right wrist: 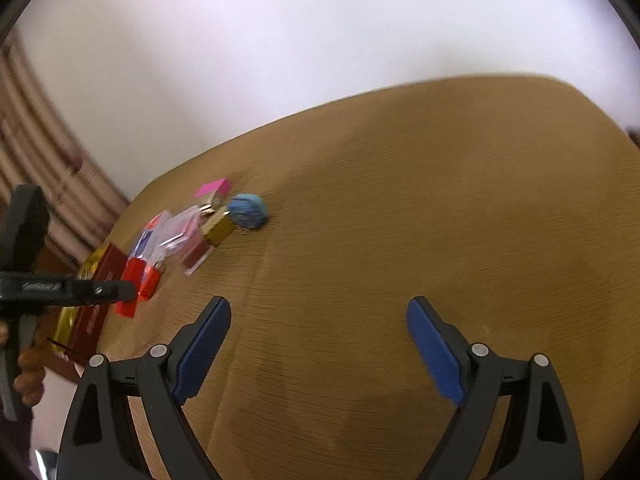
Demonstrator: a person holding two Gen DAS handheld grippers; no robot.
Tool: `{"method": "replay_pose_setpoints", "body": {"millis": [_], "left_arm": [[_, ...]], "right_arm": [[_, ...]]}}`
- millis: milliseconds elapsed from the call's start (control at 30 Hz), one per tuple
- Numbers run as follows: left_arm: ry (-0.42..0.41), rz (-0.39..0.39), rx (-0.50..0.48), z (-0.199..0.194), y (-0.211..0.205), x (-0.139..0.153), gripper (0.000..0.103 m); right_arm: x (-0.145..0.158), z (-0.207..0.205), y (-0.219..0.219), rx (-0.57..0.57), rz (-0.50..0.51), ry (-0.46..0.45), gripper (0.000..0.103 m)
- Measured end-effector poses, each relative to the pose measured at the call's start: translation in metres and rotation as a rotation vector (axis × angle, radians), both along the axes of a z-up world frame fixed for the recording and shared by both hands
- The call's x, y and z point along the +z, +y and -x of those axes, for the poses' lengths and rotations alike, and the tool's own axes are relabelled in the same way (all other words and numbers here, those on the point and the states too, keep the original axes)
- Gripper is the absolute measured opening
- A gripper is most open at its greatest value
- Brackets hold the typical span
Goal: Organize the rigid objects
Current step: 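Grasp the red block with the left tool and lift it, then grasp the blue patterned tin with the right tool while left tool holds the red block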
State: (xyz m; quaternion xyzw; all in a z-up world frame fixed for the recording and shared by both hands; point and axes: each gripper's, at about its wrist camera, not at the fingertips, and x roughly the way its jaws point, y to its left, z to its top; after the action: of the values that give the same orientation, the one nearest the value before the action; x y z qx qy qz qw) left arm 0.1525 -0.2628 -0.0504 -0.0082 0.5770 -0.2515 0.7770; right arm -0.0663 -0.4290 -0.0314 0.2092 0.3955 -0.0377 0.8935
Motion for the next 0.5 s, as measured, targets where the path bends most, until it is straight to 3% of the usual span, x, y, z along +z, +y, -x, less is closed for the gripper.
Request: {"method": "replay_pose_setpoints", "body": {"millis": [67,233,500], "left_arm": [[0.001,0.011,-0.002,0.014,0.011,-0.002,0.032],[0.037,0.021,0.01,0.036,0.032,-0.008,0.032],[0.025,0.026,0.034,0.07,0.043,0.001,0.032]], "right_arm": [[0.006,-0.018,0.011,0.079,0.052,-0.027,0.083],[0.003,-0.074,0.04,0.272,0.159,0.018,0.055],[-0.004,-0.121,0.055,0.434,0.194,0.071,0.048]]}}
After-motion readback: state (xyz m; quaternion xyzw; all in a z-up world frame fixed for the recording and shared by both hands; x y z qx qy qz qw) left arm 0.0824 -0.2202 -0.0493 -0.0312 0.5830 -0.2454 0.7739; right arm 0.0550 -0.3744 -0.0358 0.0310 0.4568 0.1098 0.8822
